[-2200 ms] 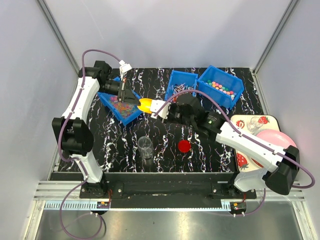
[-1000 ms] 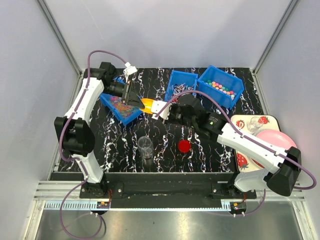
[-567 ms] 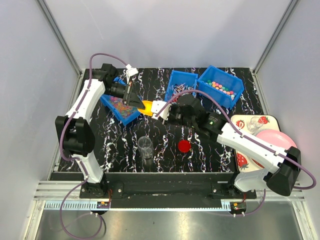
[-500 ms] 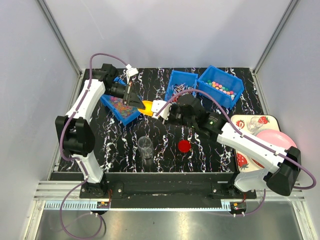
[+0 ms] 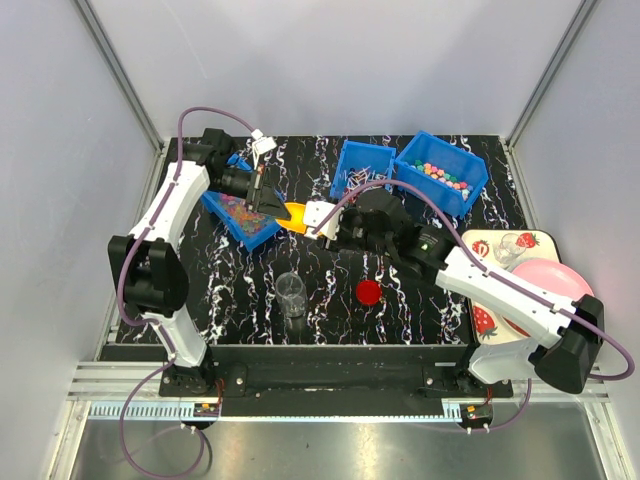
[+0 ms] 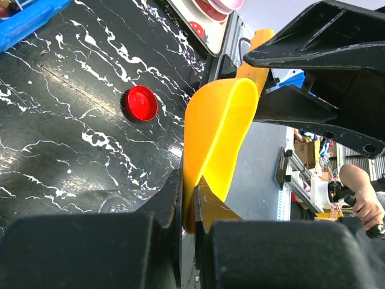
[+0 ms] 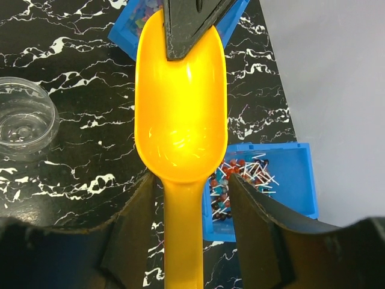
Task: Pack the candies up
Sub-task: Scoop the fake candies from the storage box.
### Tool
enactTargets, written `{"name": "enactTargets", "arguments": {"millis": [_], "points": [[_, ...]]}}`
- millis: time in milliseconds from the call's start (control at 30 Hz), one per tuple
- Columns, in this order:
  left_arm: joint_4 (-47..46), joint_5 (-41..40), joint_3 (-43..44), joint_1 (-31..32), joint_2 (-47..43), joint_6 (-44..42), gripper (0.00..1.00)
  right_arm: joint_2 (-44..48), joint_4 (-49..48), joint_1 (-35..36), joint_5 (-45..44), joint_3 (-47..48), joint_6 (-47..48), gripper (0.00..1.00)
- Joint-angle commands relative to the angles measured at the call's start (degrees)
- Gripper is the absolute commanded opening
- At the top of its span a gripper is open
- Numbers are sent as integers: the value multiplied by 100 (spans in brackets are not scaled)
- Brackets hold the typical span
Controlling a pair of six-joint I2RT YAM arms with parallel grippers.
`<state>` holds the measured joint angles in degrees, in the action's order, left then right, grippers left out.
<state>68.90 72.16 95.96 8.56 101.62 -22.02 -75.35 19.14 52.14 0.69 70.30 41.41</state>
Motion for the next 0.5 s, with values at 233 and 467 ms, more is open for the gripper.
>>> {"name": "enactTargets", "arguments": {"millis": [233,467], "points": [[35,325,19,14,-301,-180,0,29,-499,42,-166,-105,157,55],[79,334,19,14,-301,-215,0,38,-402,51,-166,-105,201,43]]}}
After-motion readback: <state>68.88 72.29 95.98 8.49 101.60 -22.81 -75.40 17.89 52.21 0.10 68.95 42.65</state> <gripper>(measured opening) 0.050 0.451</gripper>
